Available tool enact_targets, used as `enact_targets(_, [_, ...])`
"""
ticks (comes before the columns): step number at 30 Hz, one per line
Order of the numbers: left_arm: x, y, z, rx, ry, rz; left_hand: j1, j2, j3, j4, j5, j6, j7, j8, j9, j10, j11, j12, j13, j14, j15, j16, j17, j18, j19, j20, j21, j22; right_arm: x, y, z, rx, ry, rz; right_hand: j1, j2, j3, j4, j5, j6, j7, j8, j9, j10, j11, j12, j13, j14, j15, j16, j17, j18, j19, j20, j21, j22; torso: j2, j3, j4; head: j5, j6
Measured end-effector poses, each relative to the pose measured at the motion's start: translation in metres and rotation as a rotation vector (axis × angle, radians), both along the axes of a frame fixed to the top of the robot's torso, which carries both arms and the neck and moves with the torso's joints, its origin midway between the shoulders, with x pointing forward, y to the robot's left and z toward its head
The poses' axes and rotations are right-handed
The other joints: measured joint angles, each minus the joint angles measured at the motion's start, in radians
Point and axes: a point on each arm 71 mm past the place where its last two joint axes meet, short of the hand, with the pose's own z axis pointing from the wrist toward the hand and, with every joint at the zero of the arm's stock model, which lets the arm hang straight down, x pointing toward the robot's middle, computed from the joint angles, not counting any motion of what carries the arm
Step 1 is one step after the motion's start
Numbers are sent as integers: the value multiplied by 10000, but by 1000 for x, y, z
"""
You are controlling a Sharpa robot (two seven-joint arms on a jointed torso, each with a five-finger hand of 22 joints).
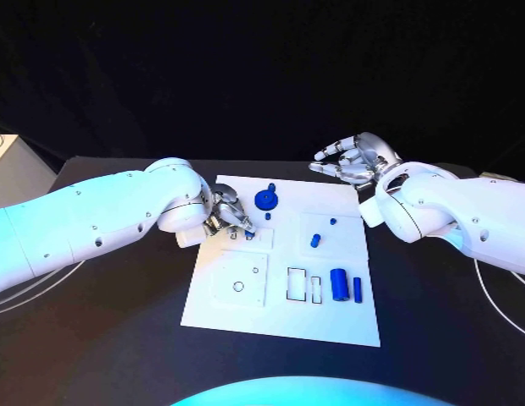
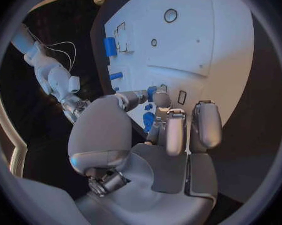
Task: Assemble the parts on the task board
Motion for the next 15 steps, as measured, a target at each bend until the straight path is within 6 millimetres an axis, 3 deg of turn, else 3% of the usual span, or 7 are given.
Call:
enact_targets(2, [0, 1, 0, 118, -104, -45, -45, -49, 0, 0, 379, 0, 0, 57, 0, 1, -1, 0, -40, 0, 0, 0, 0, 0, 15, -16, 0, 20, 0, -1, 0, -7, 11, -3, 0, 0, 0, 0, 0, 0, 0, 0, 0, 0, 0, 0, 0, 0, 0, 0, 0, 0, 0, 0, 0, -1, 0, -2, 0, 4, -8])
enact_targets(5, [-1, 1, 1, 300, -257, -124, -134, -33, -1, -1, 678, 1, -1, 96, 1, 37, -34, 0, -93, 27, -27, 0, 0, -1, 52, -52, 41, 49, 0, -1, 0, -14, 28, 2, 0, 0, 0, 0, 56, 0, 0, 0, 0, 0, 0, 0, 0, 0, 0, 0, -1, 0, 0, 0, 0, -1, 0, -3, -2, 13, -12])
enact_targets(10, [0, 0, 1, 582, -453, -216, -226, -47, -1, -1, 976, 2, -2, 152, 3, 108, -35, 0, -89, 12, -60, 39, 0, 0, 52, -52, 41, 82, 0, -1, -1, -23, 61, 23, 0, 0, 0, 0, 61, 0, 0, 0, 0, 0, 0, 0, 0, 0, 0, 0, -1, -1, 0, 0, 0, -1, 6, -3, -12, 34, -15])
enact_targets(13, [1, 1, 1, 725, -522, -243, -239, -60, -31, -31, 1005, 3, -2, 155, 5, 125, -50, 0, -89, 0, -71, 39, 0, -159, 52, -53, 41, 96, -1, 0, -2, -26, 79, 37, 0, 0, 0, 0, 61, 0, 0, 0, 0, 0, 0, 0, 0, 0, 0, 0, -1, -1, 0, 0, 0, -1, 8, 1, -16, 41, -23])
enact_targets(15, [1, 1, 1, 805, -558, -256, -239, -60, -31, -32, 1006, 3, -2, 156, 5, 125, -50, 0, -110, 0, -71, 39, 0, -159, 52, -53, 41, 97, -1, 0, -2, -26, 87, 47, 0, 0, 0, 0, 61, 0, 0, 0, 0, 0, 0, 0, 0, 0, 0, 0, -1, 0, 0, 0, 0, -2, 11, 2, -17, 42, -31])
